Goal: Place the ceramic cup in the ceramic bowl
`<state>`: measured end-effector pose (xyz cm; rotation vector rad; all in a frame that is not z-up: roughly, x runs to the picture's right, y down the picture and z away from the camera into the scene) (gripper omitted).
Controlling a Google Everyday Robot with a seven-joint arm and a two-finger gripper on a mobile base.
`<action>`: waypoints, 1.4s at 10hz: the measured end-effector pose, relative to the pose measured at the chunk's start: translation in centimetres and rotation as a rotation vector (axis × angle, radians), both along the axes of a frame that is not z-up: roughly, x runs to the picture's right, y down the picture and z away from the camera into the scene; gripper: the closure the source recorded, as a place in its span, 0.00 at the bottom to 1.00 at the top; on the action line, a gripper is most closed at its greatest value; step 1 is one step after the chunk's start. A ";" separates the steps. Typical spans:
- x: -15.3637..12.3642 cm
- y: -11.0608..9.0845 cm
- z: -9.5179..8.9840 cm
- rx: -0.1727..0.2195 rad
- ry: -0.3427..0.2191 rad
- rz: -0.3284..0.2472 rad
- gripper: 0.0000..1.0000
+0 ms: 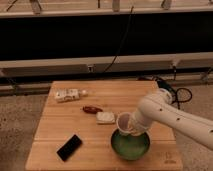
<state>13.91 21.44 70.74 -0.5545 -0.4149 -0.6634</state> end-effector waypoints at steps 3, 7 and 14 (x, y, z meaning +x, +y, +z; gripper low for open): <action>0.0 -0.1 -0.2 0.001 -0.006 -0.004 0.98; 0.0 -0.1 -0.4 0.002 -0.012 -0.012 0.98; 0.0 0.1 -0.6 0.005 -0.018 -0.023 0.98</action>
